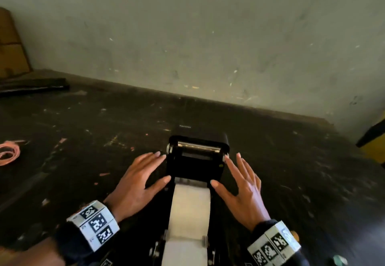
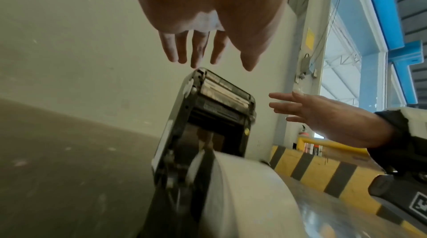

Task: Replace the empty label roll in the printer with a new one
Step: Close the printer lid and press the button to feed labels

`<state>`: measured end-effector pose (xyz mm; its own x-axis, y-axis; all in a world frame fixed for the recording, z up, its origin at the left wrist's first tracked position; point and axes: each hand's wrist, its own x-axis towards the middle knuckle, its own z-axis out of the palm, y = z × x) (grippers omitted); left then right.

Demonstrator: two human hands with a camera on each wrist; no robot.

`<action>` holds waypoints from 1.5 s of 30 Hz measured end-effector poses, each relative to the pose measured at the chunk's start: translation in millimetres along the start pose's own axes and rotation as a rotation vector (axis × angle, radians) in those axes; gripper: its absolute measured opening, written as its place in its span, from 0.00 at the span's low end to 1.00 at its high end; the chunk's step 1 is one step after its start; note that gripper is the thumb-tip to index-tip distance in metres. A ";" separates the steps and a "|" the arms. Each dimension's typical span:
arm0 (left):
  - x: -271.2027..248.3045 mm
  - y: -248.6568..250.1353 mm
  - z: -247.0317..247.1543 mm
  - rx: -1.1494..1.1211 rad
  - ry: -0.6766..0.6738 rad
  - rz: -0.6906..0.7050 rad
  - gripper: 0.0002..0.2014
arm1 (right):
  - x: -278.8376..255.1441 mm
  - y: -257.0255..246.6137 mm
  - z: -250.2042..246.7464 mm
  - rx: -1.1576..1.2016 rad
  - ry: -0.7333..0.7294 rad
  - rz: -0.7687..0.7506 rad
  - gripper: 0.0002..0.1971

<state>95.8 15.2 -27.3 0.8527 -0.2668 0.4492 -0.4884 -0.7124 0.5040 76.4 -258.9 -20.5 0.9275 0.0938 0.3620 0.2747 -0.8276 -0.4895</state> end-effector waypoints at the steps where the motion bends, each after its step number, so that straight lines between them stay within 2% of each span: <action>1: 21.6 -4.1 -5.2 -0.026 0.018 -0.015 0.37 | 21.3 -1.8 -2.3 0.011 0.024 0.015 0.38; 5: 85.9 -16.3 -11.6 -0.109 0.056 -0.011 0.37 | 78.5 -7.7 -9.4 0.033 0.021 0.092 0.37; 9: 134.9 -30.7 -3.3 -0.130 -0.005 -0.022 0.38 | 118.2 -5.2 -9.3 0.037 -0.036 0.179 0.35; 15: 162.8 -40.3 6.5 -0.208 -0.222 -0.147 0.34 | 143.5 -1.9 -13.0 0.041 -0.147 0.310 0.36; 18: 161.4 -39.2 4.4 -0.303 -0.248 -0.202 0.30 | 142.0 -2.5 -14.1 0.119 -0.164 0.340 0.36; 25: 130.1 -12.5 -14.4 -0.348 -0.247 -0.195 0.30 | 112.4 -10.2 -25.4 0.162 -0.207 0.314 0.35; 27: 117.9 -6.0 -21.1 -0.388 -0.274 -0.189 0.33 | 98.5 -14.1 -29.3 0.189 -0.238 0.308 0.37; 32: 76.6 1.9 -25.0 -0.303 -0.356 -0.256 0.31 | 52.7 -14.2 -32.3 0.253 -0.288 0.299 0.41; 33: 64.5 5.4 -26.2 -0.299 -0.386 -0.274 0.31 | 41.6 -14.8 -32.4 0.255 -0.318 0.286 0.40; 36: 31.0 12.3 -27.6 -0.266 -0.484 -0.334 0.32 | 12.4 -14.7 -29.8 0.268 -0.393 0.216 0.25; 37: 20.8 15.1 -27.0 -0.248 -0.500 -0.356 0.34 | 3.9 -14.3 -28.8 0.281 -0.419 0.206 0.24; 38: 6.8 17.5 -25.3 -0.235 -0.503 -0.380 0.36 | -7.4 -13.6 -26.6 0.287 -0.451 0.206 0.27; 41: -24.2 34.2 -21.4 -0.161 -0.527 -0.430 0.41 | -33.8 -10.8 -16.1 0.192 -0.522 0.211 0.46; 43: -39.7 47.7 -17.2 -0.031 -0.565 -0.450 0.41 | -50.0 -10.6 -7.7 0.059 -0.550 0.183 0.50; 45: -53.0 50.3 -9.4 0.028 -0.575 -0.438 0.46 | -61.6 -10.7 1.2 -0.047 -0.556 0.163 0.51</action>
<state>24.3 -0.4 -18.8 0.9357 -0.2462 -0.2528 -0.0807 -0.8467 0.5260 16.6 -255.1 -38.5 0.9541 0.2290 -0.1928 0.1173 -0.8785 -0.4632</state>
